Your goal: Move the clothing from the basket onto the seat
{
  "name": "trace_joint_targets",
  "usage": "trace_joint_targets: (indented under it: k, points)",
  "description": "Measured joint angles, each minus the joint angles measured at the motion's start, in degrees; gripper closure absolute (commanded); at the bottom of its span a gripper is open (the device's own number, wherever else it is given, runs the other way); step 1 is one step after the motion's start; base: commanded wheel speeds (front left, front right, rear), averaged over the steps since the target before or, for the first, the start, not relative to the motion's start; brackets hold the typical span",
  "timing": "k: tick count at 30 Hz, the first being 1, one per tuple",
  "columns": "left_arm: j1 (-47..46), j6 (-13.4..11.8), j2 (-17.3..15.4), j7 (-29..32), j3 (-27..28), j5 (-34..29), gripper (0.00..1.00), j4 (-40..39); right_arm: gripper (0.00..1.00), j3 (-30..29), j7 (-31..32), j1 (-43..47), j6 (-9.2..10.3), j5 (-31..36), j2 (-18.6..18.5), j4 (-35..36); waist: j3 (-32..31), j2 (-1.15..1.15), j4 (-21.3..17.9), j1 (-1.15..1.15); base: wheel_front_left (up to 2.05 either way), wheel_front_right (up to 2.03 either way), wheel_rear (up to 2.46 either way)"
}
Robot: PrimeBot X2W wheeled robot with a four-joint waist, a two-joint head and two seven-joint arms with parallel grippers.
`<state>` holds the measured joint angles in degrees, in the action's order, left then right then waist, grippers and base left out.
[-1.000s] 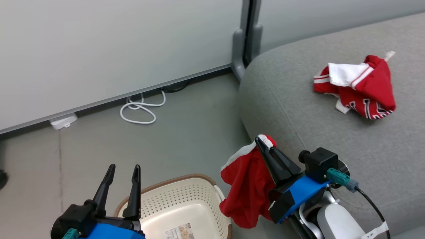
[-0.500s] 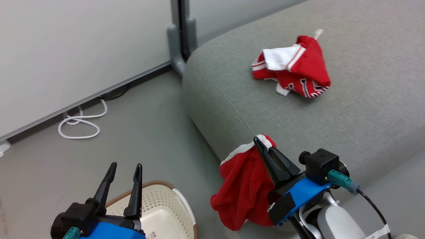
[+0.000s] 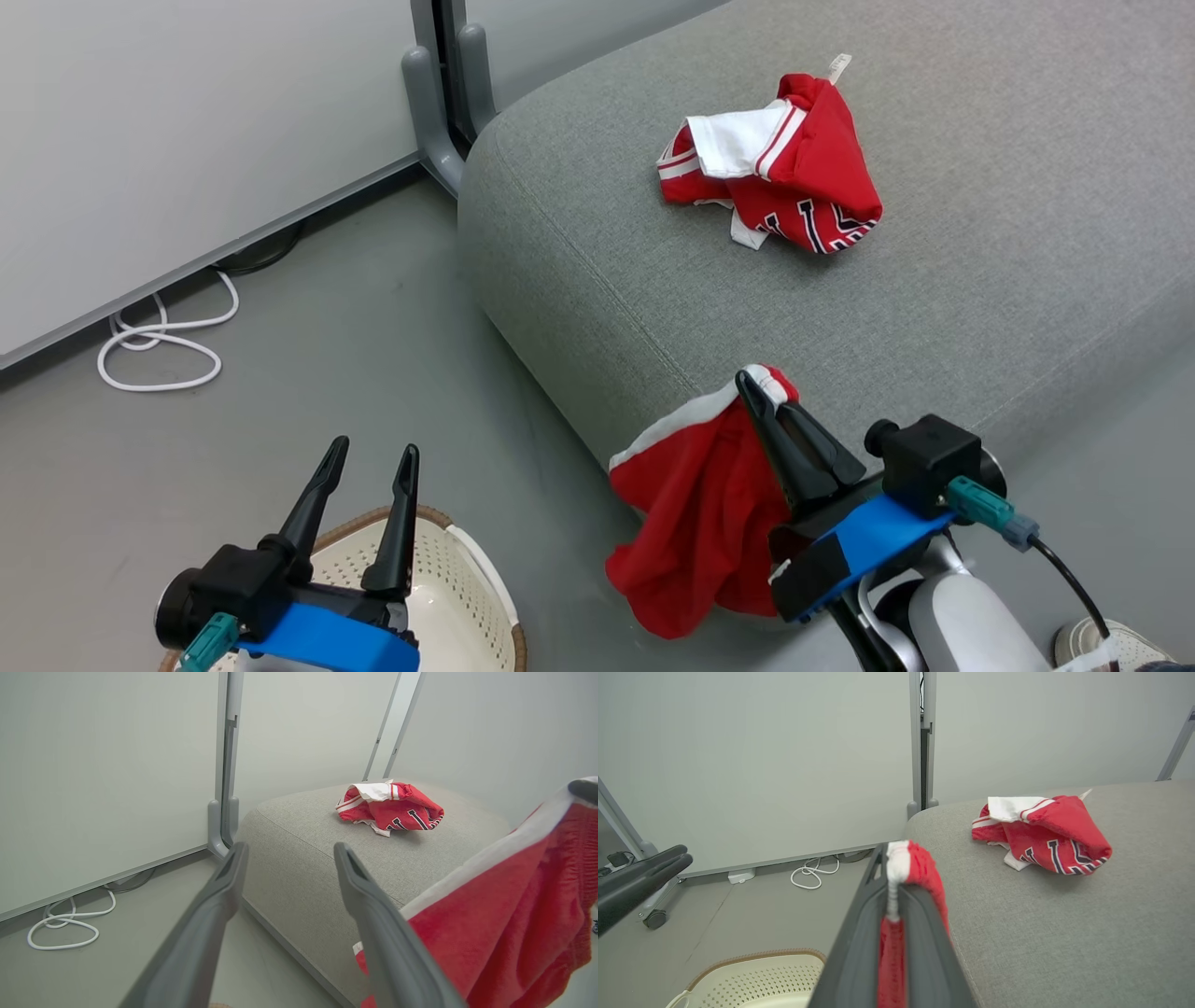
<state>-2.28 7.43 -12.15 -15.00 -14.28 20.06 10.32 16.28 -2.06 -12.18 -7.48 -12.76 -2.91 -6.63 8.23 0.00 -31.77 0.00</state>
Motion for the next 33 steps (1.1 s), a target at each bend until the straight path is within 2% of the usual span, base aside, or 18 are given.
trace_joint_targets:
  k: [9, 17, 21, 25, 30, 33]
  points:
    - [-0.25, 0.00, -1.24, -0.01, 0.55, -0.41, 0.00, -0.85, 1.00, -0.62, 0.80, -8.92, 0.00, 2.25, -0.30, 0.25, 2.48, 0.00, -0.15, 0.00, 0.00, 0.00, 0.00]
    - [-2.04, 0.00, -3.66, 0.00, 0.55, -1.74, 0.00, -2.87, 1.00, -5.80, 3.38, -23.76, -0.01, 2.35, -5.73, 1.86, 7.59, 0.00, 1.21, 0.01, 0.00, 0.00, 0.00]
    - [-3.81, 0.00, -5.83, 0.00, 0.42, -2.48, 0.00, -4.57, 1.00, -10.18, 6.23, -32.75, -0.01, -1.47, -9.12, 0.92, 11.26, 0.00, 2.07, 0.01, 0.00, 0.00, 0.00]
    - [-5.69, -0.01, -7.45, 0.00, 0.81, -3.04, 0.00, -6.82, 1.00, -17.80, 8.11, -41.98, -0.01, -4.94, -12.91, -1.59, 15.25, 0.00, 3.18, 0.01, 0.00, 0.00, 0.00]
    - [-7.48, -0.30, -9.51, 0.60, 1.43, -4.15, 0.00, -10.90, 1.00, -25.51, 9.48, -53.20, -0.01, -3.85, -19.62, -5.55, 20.40, 0.00, 4.86, 0.01, 0.00, 0.00, 0.00]
    - [-8.01, -0.46, -10.53, 1.37, 1.77, -4.56, 0.00, -13.36, 1.00, -29.47, 9.49, -56.97, -0.01, -2.24, -21.20, -8.15, 23.38, 0.00, 5.86, 0.01, 0.00, 0.00, 0.00]
